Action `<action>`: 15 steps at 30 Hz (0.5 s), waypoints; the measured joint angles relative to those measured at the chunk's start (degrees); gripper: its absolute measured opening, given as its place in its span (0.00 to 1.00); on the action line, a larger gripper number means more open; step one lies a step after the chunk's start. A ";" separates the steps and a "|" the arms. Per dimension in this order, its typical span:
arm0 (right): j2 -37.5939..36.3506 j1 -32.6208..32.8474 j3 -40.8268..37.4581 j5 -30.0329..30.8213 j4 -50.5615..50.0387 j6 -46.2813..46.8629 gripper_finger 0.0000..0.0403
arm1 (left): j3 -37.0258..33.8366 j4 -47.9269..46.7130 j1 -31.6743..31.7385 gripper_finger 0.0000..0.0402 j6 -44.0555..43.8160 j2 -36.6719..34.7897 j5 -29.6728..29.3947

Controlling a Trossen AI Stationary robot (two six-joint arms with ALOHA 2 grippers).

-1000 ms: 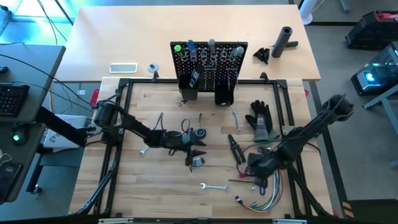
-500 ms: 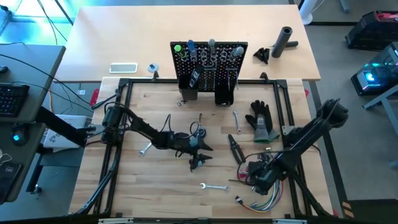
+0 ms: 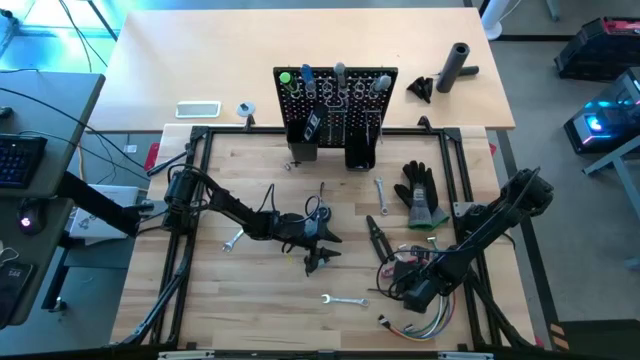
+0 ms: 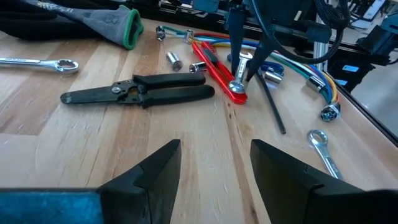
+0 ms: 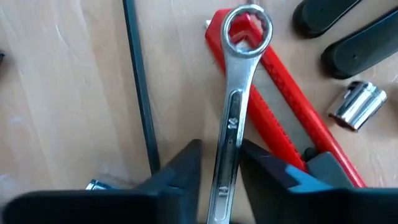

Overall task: Hang tools onto peg board
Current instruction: Hang the silver wrench on the peg board

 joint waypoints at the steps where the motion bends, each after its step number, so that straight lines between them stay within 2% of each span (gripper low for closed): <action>1: -0.01 0.00 -0.03 0.38 0.08 -0.02 0.18 | 0.00 -0.04 0.00 0.47 0.00 0.00 0.00; 4: -0.38 -0.01 -0.20 0.63 0.32 -0.35 0.07 | 0.00 -0.27 0.00 0.47 0.02 0.00 -0.01; 12: -1.00 -0.02 1.87 1.33 -1.40 -1.25 0.08 | 0.00 -0.41 0.00 0.47 0.07 0.00 -0.02; 15: -1.69 -0.21 3.49 3.95 -2.87 -2.34 0.08 | -0.04 -0.63 0.00 0.47 0.09 -0.17 -0.03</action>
